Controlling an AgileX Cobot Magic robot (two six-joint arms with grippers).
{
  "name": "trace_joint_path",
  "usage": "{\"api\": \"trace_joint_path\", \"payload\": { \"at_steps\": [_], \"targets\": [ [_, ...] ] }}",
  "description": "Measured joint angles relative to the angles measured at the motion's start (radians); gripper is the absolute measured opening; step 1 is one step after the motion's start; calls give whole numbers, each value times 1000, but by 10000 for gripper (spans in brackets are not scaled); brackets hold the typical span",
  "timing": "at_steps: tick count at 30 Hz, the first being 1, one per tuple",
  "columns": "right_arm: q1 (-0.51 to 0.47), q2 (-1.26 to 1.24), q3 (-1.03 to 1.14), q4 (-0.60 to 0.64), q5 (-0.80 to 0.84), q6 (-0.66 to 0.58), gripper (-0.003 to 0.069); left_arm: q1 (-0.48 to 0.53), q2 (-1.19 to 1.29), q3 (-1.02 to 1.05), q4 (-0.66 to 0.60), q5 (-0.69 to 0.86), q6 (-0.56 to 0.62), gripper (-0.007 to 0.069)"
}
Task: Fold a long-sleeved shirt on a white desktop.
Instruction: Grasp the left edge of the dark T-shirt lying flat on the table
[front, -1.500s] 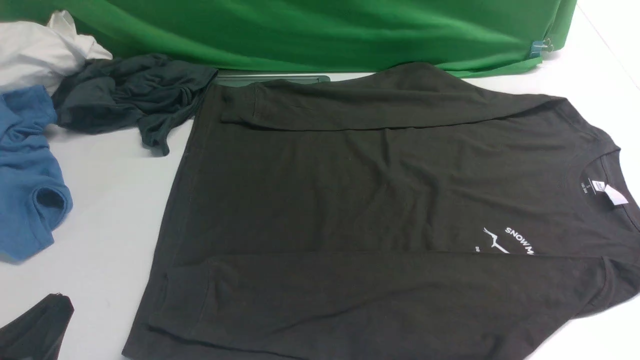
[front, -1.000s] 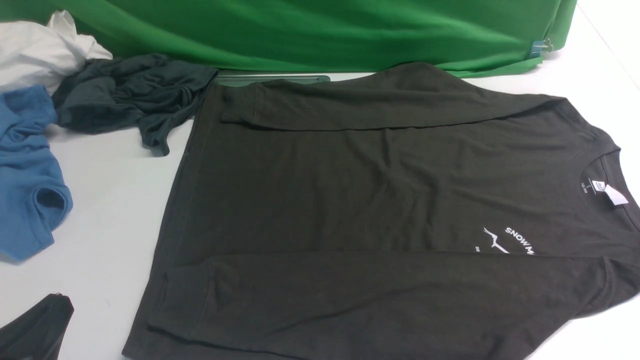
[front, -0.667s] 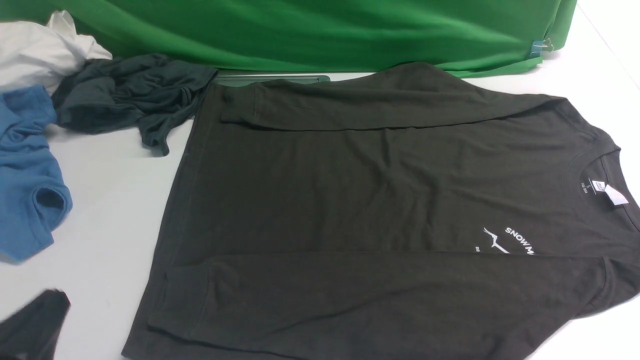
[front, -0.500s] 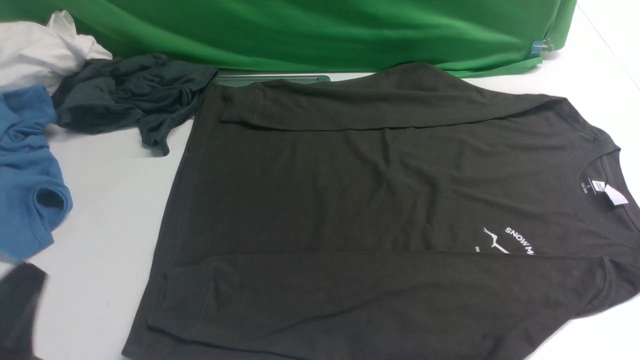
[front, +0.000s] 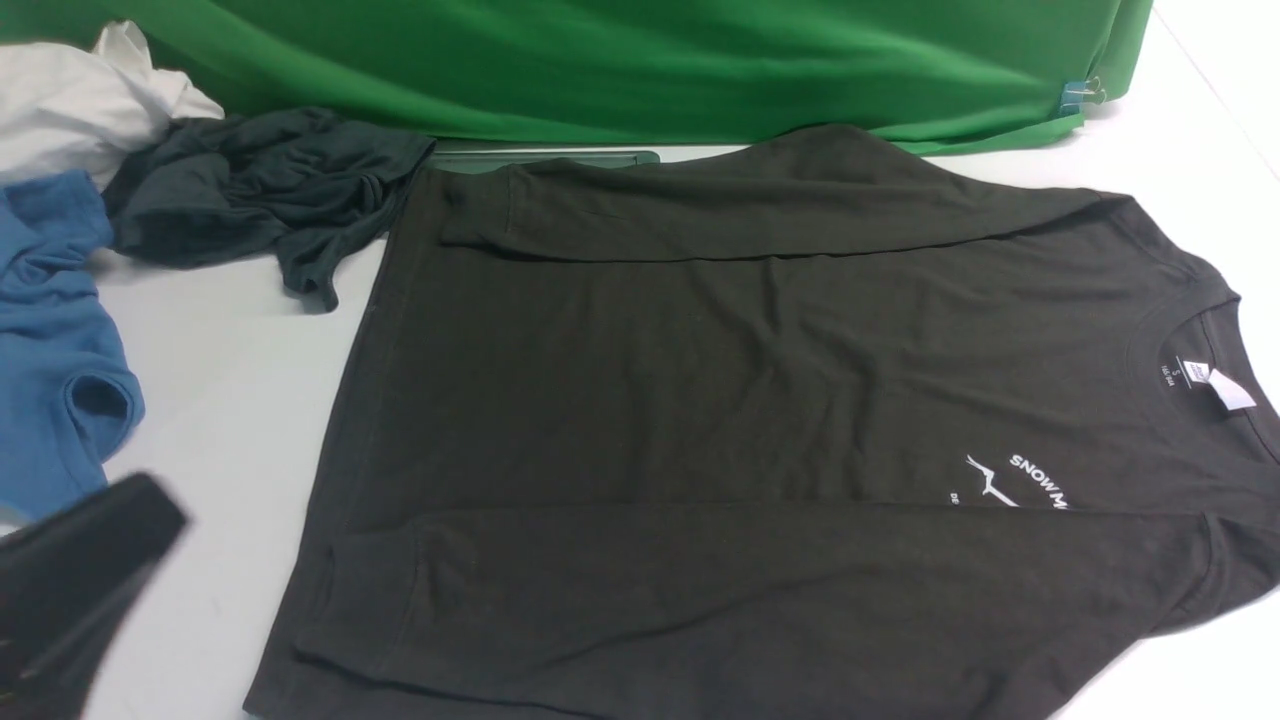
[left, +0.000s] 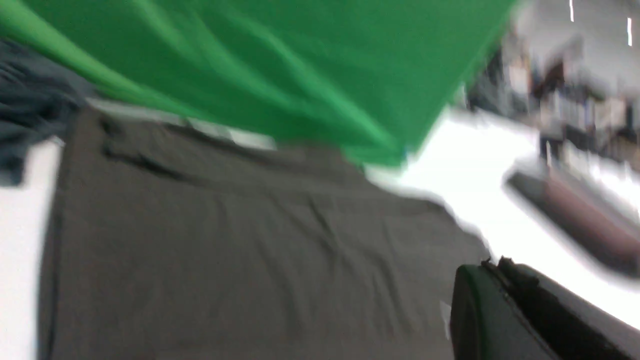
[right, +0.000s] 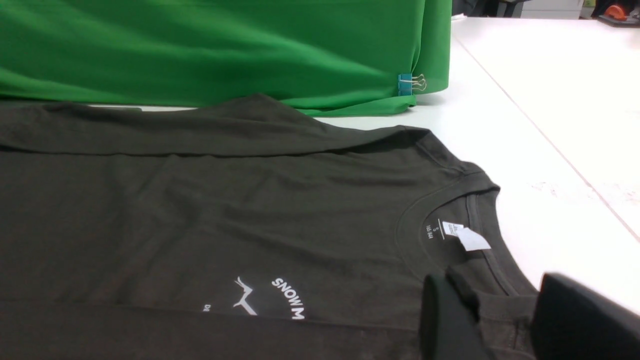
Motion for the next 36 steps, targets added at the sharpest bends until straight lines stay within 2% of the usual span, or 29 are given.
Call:
{"api": "trace_joint_path", "payload": {
  "at_steps": [2, 5, 12, 16, 19, 25, 27, 29, 30, 32, 36],
  "targets": [
    [0, 0, 0, 0, 0, 0, 242, -1, 126, -77, 48, 116, 38, 19],
    [0, 0, 0, 0, 0, 0, 242, -1, 321, -157, 150, 207, 85, 19],
    [0, 0, 0, 0, 0, 0, 242, -1, 629, -231, 216, 180, 211, 19],
    [0, 0, 0, 0, 0, 0, 242, -1, 768, -268, 146, 181, 315, 19],
    [0, 0, 0, 0, 0, 0, 242, -1, 837, -273, 35, 196, 460, 19],
    [0, 0, 0, 3, -18, 7, 242, -1, 834, -275, -25, 227, 529, 19],
    [0, 0, 0, 63, -80, 93, 242, -1, 808, -276, -28, 262, 532, 19],
    [0, 0, 0, 136, -156, 246, 242, -1, 772, -276, -31, 319, 536, 19],
    [0, 0, 0, 140, -162, 260, 242, -1, 772, -276, -31, 319, 535, 19],
    [0, 0, 0, 169, -239, 395, 242, -1, 725, -276, -35, 360, 537, 19],
    [0, 0, 0, 184, -314, 471, 242, -1, 674, -276, -37, 361, 530, 19]
  ]
}}
